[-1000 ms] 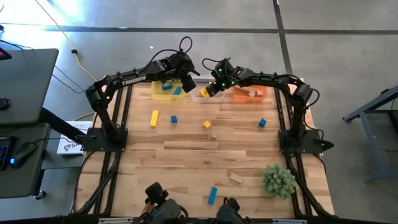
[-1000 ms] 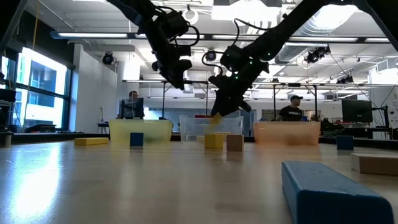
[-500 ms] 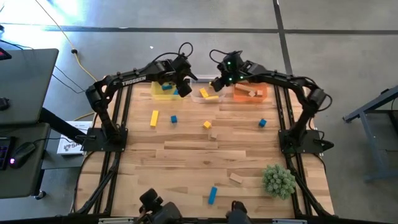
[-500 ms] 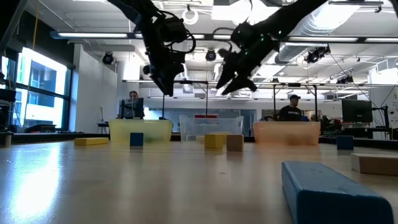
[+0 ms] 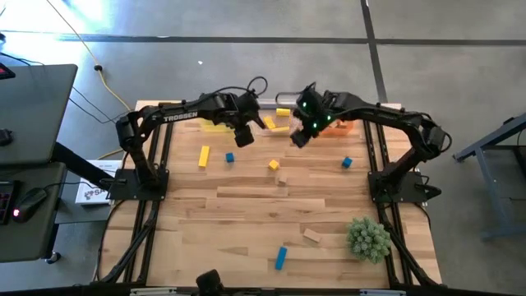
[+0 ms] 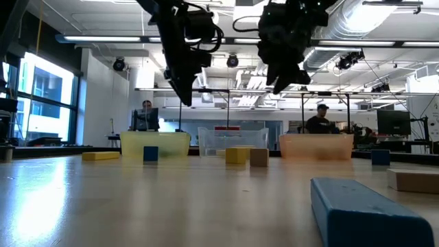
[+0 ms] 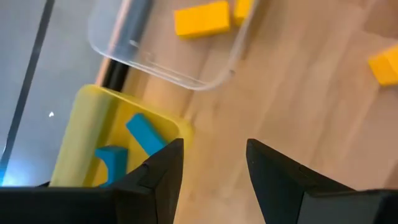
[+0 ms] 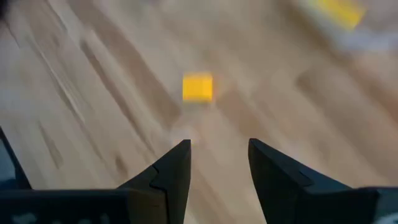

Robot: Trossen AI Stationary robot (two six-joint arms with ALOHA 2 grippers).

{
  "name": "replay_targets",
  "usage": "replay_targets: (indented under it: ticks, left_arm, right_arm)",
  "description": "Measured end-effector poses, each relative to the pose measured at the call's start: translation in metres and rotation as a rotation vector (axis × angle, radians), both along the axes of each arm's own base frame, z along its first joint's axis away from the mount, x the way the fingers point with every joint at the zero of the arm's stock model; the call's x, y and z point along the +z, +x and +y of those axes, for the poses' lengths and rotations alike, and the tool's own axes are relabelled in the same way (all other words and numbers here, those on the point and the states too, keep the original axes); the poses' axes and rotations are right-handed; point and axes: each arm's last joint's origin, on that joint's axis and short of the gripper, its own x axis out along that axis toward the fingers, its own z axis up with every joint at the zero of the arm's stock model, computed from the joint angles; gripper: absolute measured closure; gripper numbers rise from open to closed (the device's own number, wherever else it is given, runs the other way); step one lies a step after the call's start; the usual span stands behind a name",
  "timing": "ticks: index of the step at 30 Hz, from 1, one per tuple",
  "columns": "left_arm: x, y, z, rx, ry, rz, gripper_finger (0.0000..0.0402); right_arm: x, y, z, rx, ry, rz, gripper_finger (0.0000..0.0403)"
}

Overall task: Sort & place blocks by color
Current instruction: Put the brown block into the orange bin

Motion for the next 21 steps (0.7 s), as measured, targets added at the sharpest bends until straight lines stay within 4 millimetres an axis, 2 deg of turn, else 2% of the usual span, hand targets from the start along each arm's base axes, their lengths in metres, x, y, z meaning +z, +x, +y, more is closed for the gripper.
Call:
replay_targets:
  ticks: [4,9,13,17,21]
  left_arm:
    - [0.006,0.0,-0.018,-0.042,-0.017,0.031,0.0236]
    - [0.024,-0.004,-0.042,-0.082,0.013,0.029,0.0236]
    - [0.045,-0.011,-0.061,-0.093,0.038,-0.022,0.0236]
    - [0.063,-0.018,-0.081,-0.102,0.048,-0.096,0.0236]
    - [0.075,-0.023,-0.099,-0.113,0.044,-0.154,0.0236]
  right_arm:
    - [-0.004,0.005,0.033,0.053,0.045,0.097,0.0254]
    - [-0.005,0.012,0.072,0.102,0.084,0.148,0.0254]
    - [-0.005,0.017,0.103,0.119,0.095,0.171,0.0254]
    - [-0.006,0.017,0.135,0.123,0.029,0.203,0.0253]
    - [-0.006,0.015,0.166,0.159,0.021,0.219,0.0242]
